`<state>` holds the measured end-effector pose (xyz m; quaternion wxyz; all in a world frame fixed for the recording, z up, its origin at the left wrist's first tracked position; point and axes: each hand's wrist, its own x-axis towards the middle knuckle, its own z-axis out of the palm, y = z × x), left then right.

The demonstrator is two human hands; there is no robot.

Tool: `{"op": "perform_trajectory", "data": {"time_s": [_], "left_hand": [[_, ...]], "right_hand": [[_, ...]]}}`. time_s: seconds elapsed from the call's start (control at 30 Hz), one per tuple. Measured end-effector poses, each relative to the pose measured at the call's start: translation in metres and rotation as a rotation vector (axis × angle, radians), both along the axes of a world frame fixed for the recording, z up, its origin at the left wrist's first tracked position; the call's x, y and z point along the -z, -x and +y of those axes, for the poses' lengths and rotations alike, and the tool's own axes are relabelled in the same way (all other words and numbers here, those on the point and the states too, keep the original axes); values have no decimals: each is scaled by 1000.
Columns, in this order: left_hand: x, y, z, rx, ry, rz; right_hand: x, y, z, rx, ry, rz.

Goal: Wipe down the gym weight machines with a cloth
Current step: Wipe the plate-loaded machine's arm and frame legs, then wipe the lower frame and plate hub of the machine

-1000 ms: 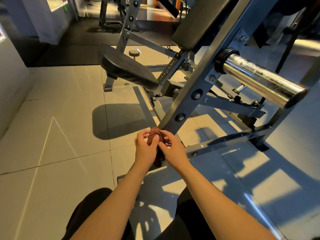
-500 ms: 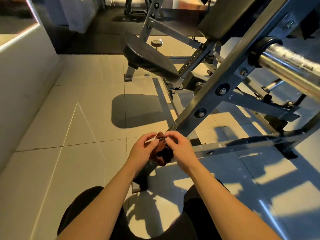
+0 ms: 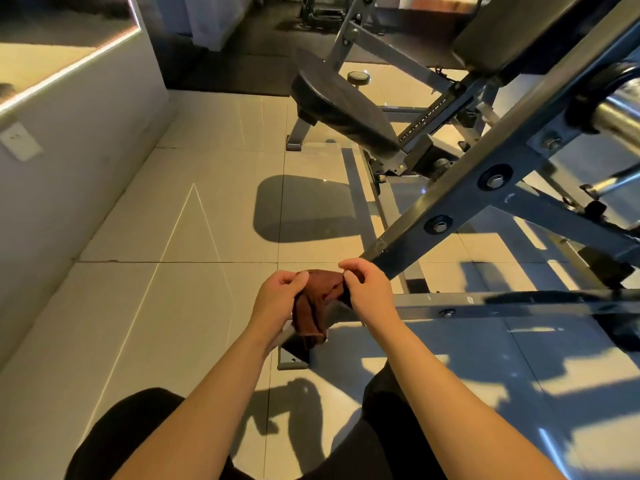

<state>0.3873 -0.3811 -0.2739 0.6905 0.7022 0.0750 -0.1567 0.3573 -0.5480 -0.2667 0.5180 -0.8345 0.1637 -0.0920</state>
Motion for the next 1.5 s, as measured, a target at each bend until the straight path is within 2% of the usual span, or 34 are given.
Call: {"op": "perform_trajectory", "data": {"time_s": [0.1,0.2,0.3,0.5,0.63,0.77,0.87,0.93,1.03,1.13,1.23,1.3,1.4,1.5], "left_hand": [[-2,4,14,-110,94,35],[-6,9,20,-129,198,66],[-7,11,23,-92,172,65],[-4,4,31,-140,96,29],[-3,-4,40,-223,154,47],[-11,-3,37,-73,202,38],[-16,-6,35,-45,220,13],[-19,-13,40,-57,114,-44],[-17,-22,49,-113,-108,-163],[-9,-26,57,-281,-34,-132],[-5,-26,66,-359,-18,-83],[-3,-23,68,-346,-92,-75],[3,-18,65,-306,-206,-52],[7,-14,63,-174,-264,-87]], "right_hand": [[4,5,10,33,-13,15],[2,16,32,-143,-239,129],[2,17,50,-249,-324,121],[1,3,49,-75,-310,9],[-3,-3,33,-11,-305,13],[-4,-4,42,-171,-416,151],[-3,-4,55,-254,-542,203],[-4,-4,56,-289,-604,194],[-3,-7,49,-220,-394,115],[-3,-12,42,-70,-121,22],[-11,-9,38,33,-97,-24],[-16,-7,40,12,-131,-27],[-25,-8,44,-47,-318,55],[-27,-9,40,-158,-301,65]]}}
